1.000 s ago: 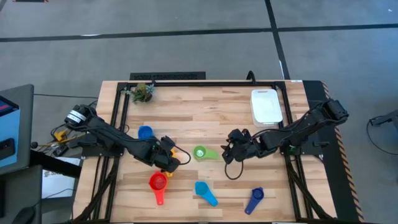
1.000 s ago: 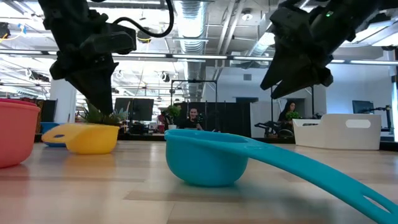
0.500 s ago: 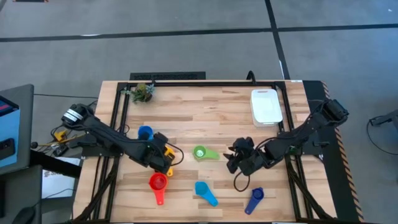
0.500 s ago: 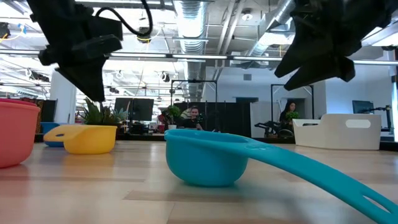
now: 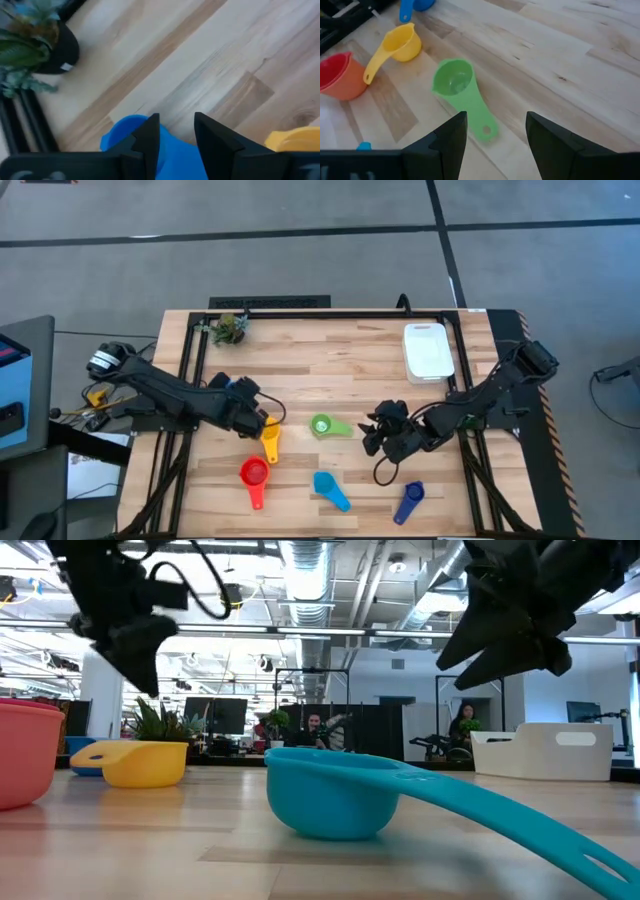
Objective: Nest measuring cups in basket
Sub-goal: Stack the blue measuring cup on top of the red measuring cup
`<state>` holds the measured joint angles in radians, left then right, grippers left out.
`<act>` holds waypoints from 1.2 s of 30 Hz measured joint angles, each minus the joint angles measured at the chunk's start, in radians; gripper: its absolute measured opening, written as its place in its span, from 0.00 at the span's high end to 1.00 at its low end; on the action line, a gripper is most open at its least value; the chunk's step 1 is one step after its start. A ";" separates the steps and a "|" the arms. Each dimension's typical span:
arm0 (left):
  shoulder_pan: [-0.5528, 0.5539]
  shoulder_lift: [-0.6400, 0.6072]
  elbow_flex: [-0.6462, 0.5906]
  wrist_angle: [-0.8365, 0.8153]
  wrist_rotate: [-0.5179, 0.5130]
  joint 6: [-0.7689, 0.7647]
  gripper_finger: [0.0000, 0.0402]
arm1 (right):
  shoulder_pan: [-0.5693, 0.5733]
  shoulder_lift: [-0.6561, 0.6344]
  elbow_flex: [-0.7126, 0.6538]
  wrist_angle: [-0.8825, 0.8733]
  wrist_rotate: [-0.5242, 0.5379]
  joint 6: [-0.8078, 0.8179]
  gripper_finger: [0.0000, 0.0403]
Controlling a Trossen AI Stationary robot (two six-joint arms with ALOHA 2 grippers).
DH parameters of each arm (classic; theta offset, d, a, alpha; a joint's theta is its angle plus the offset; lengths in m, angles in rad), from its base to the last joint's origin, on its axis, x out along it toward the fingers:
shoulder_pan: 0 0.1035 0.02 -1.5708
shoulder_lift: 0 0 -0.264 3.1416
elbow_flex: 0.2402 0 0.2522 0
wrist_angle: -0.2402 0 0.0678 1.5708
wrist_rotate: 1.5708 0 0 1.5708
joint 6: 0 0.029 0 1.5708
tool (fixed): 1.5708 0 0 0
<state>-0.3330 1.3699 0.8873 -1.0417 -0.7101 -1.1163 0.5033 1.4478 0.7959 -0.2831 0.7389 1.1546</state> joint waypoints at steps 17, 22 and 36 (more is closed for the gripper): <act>0.046 -0.551 -0.331 -0.032 0.028 -0.298 0.85 | -0.042 0.044 0.000 0.034 -0.038 -0.011 0.44; 0.094 -0.586 -0.369 -0.021 0.025 -0.274 0.74 | -0.055 0.044 0.000 0.037 -0.055 -0.026 0.44; 0.266 -0.414 -0.370 0.086 0.237 0.026 0.57 | -0.067 0.044 0.000 0.038 -0.064 -0.029 0.44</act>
<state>-0.0666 0.9562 0.5175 -0.9560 -0.4726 -1.0898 0.4358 1.4921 0.7959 -0.2451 0.6750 1.1252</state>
